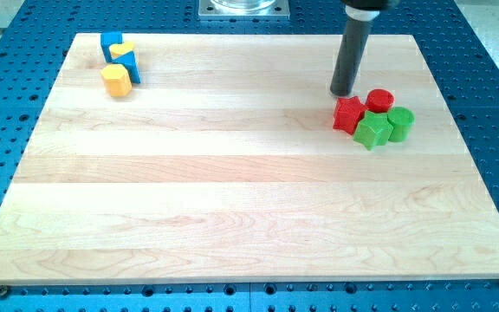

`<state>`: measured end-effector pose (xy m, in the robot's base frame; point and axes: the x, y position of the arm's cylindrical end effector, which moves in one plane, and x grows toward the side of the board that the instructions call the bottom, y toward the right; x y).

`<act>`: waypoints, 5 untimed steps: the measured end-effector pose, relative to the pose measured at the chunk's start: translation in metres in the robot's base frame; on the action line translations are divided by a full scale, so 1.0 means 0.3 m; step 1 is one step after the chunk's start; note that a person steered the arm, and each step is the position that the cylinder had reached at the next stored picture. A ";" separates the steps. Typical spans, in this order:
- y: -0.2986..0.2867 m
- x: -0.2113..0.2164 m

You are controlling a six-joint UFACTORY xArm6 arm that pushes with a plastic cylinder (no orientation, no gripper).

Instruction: Move your arm towards the center left

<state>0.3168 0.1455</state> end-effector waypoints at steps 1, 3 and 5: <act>0.018 -0.068; 0.116 -0.108; -0.304 0.109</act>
